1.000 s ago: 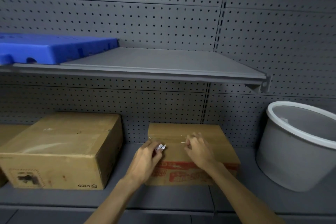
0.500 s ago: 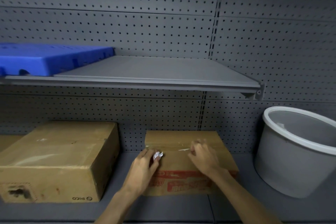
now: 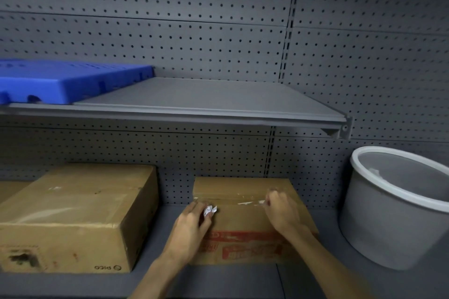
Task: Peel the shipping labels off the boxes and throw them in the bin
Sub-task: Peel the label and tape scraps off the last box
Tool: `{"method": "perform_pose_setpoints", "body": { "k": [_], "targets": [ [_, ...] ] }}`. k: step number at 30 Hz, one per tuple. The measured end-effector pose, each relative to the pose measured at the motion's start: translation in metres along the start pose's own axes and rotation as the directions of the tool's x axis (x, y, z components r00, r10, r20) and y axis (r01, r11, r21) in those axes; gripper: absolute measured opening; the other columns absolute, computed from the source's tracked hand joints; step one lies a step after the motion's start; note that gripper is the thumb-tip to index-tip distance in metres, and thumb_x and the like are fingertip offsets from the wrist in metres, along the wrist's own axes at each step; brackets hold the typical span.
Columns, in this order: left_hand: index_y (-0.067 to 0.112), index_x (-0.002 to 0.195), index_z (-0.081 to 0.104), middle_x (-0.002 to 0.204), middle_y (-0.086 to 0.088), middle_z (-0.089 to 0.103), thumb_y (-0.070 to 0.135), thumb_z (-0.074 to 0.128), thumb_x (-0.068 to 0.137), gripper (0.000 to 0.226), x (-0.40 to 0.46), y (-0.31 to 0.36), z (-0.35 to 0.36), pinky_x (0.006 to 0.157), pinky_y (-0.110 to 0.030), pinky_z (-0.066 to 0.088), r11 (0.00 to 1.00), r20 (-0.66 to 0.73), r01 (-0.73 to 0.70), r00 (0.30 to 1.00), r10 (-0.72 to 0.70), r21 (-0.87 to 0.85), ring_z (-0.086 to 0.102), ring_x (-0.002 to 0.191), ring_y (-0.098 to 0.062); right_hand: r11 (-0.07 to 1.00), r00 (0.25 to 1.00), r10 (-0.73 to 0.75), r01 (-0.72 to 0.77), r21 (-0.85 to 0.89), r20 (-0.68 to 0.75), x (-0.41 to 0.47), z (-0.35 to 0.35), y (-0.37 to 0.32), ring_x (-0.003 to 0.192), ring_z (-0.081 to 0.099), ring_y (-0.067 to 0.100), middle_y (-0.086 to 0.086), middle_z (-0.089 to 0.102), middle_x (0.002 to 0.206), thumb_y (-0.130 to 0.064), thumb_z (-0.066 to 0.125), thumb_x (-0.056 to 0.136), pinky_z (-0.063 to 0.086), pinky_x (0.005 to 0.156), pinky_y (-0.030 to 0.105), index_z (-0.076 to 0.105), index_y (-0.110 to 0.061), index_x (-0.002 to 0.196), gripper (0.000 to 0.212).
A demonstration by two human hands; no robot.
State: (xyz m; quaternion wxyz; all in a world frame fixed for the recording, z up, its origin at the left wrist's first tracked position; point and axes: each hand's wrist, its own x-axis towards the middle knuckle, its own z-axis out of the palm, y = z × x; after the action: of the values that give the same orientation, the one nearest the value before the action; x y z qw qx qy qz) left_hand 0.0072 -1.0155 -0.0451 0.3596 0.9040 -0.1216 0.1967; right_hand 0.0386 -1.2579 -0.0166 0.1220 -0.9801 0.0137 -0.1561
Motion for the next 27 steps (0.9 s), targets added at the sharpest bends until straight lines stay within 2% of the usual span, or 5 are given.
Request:
{"method": "perform_pose_setpoints", "body": {
  "k": [3, 8, 14, 21, 27],
  "targets": [
    [0.024, 0.110, 0.063, 0.100, 0.014, 0.056, 0.032, 0.056, 0.095, 0.018, 0.000, 0.001, 0.001, 0.080, -0.021, 0.042, 1.000, -0.002, 0.000, 1.000, 0.000, 0.018, 0.058, 0.093, -0.008, 0.999, 1.000, 0.006, -0.007, -0.039, -0.022, -0.002, 0.002, -0.005, 0.106, 0.058, 0.023, 0.007, 0.064, 0.108, -0.013, 0.053, 0.096, 0.054, 0.078, 0.030, 0.062, -0.011, 0.103, 0.011],
    [0.024, 0.108, 0.063, 0.098, 0.013, 0.056, 0.031, 0.056, 0.095, 0.016, 0.000, 0.002, 0.000, 0.079, -0.023, 0.044, 1.000, 0.007, 0.002, 1.000, -0.002, 0.013, 0.057, 0.089, -0.007, 0.966, 0.967, -0.256, 0.255, 0.047, 0.019, -0.014, 0.012, -0.037, 0.113, 0.050, 0.021, 0.003, 0.056, 0.117, -0.014, 0.050, 0.094, 0.049, 0.088, 0.033, 0.060, -0.011, 0.102, 0.013],
    [0.022, 0.107, 0.063, 0.100, 0.010, 0.058, 0.029, 0.056, 0.095, 0.015, 0.000, 0.003, -0.001, 0.080, -0.027, 0.047, 1.000, 0.002, -0.013, 1.000, 0.013, 0.017, 0.059, 0.091, -0.011, 0.999, 0.999, -0.031, 0.031, 0.036, -0.005, -0.008, -0.001, -0.001, 0.099, 0.059, 0.018, 0.002, 0.064, 0.101, -0.026, 0.056, 0.095, 0.055, 0.078, 0.029, 0.061, -0.015, 0.097, 0.012],
    [0.023, 0.107, 0.063, 0.100, 0.010, 0.058, 0.031, 0.056, 0.096, 0.016, 0.000, 0.003, -0.001, 0.081, -0.027, 0.047, 1.000, 0.017, -0.003, 1.000, 0.002, 0.019, 0.058, 0.092, -0.010, 0.970, 0.973, -0.228, 0.224, 0.093, 0.032, -0.021, 0.006, -0.038, 0.107, 0.050, 0.020, 0.004, 0.058, 0.109, -0.015, 0.053, 0.091, 0.047, 0.089, 0.032, 0.058, -0.011, 0.095, 0.007],
    [0.023, 0.105, 0.062, 0.099, 0.011, 0.056, 0.033, 0.054, 0.097, 0.015, 0.000, 0.005, -0.002, 0.079, -0.025, 0.045, 1.000, 0.022, 0.005, 1.000, -0.006, 0.029, 0.057, 0.091, -0.010, 0.999, 1.000, 0.001, -0.001, 0.046, 0.008, -0.012, -0.002, -0.001, 0.082, 0.060, 0.016, -0.001, 0.062, 0.087, -0.019, 0.056, 0.095, 0.054, 0.068, 0.026, 0.060, -0.016, 0.090, 0.007]
  ]
}}
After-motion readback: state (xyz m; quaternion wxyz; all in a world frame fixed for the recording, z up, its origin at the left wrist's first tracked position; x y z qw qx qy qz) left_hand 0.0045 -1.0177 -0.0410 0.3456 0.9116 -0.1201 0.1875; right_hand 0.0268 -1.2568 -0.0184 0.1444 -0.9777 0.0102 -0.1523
